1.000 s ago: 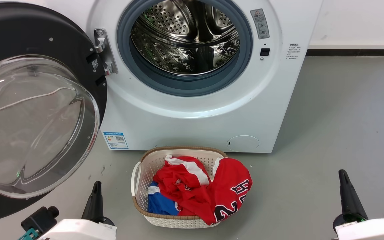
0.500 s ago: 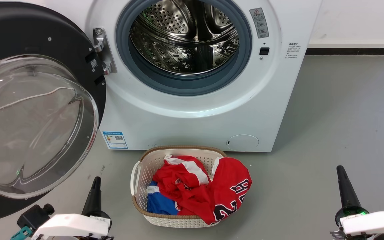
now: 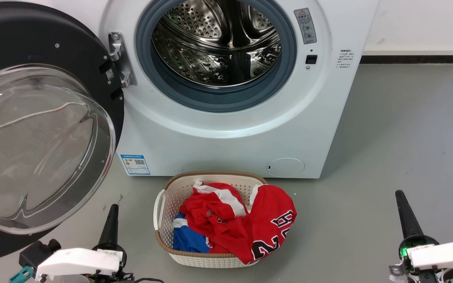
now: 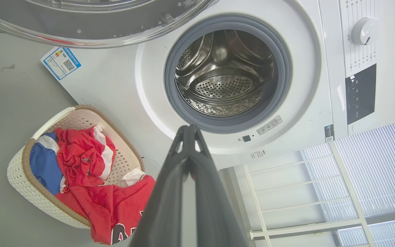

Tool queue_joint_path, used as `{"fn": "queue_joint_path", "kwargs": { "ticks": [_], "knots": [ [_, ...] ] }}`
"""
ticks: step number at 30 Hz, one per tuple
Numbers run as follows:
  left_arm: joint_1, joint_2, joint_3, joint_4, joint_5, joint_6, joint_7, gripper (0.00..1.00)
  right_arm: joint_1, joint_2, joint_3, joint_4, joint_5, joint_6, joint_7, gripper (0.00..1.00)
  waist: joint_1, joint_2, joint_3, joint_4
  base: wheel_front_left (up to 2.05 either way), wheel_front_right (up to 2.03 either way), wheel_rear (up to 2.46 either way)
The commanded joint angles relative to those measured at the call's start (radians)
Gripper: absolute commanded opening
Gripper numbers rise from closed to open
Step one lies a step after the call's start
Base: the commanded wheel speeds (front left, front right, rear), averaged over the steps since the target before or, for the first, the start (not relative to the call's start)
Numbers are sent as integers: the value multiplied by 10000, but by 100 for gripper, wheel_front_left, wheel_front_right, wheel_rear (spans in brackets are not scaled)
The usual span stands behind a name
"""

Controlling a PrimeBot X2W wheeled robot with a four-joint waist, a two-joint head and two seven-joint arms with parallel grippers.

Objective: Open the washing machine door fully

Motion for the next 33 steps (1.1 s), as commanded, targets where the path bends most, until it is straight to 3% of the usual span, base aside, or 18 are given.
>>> {"fn": "queue_joint_path", "kwargs": {
  "ticks": [1, 33],
  "knots": [
    [-243, 2, 55, -29, -258, -61, 64, 0, -200, -64, -22, 9, 266, 1, 52, 0, 0, -1, 3, -2, 0, 0, 0],
    [-697, -2, 325, 299, -3154, -276, 791, 0, -840, -8, -164, 645, 3045, 1, 818, 0, 0, -1, 73, -54, 0, 0, 0]
  ]
}}
